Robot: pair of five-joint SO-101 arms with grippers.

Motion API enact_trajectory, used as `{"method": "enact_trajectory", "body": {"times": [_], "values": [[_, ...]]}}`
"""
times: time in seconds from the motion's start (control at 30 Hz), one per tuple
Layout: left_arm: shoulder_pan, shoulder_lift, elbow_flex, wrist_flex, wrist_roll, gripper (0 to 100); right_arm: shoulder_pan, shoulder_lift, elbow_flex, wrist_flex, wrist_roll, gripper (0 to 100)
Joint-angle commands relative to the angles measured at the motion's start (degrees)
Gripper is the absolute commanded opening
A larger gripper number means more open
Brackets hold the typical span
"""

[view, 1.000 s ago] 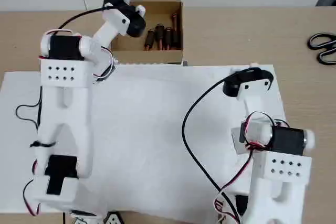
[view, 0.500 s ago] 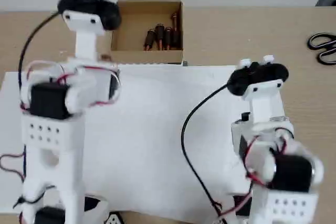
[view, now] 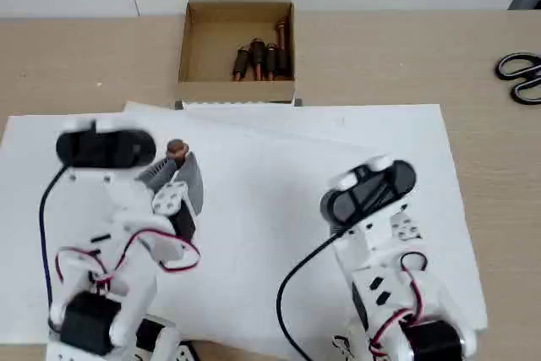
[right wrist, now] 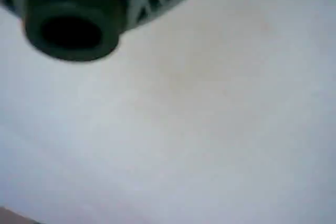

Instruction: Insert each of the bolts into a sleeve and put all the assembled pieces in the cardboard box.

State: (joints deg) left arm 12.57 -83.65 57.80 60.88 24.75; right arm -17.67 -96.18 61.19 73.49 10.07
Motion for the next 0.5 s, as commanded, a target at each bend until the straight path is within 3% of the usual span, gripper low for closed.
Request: {"method": "enact_trajectory", "body": {"times": [0.0, 0.2, 0.47], "values": [[0.7, -11.0, 8.4, -4.3, 4.2, 0, -5.7, -5.6, 4.8, -3.4, -0.7, 0.4], [0.7, -20.4, 13.5, -4.3, 6.9, 0, -11.8, -7.6, 10.5, -7.7, -0.7, 0.4], [3.3, -20.0, 13.7, -4.4, 6.9, 0, -19.5, -7.6, 17.0, -16.0, -0.3, 0.4]]}}
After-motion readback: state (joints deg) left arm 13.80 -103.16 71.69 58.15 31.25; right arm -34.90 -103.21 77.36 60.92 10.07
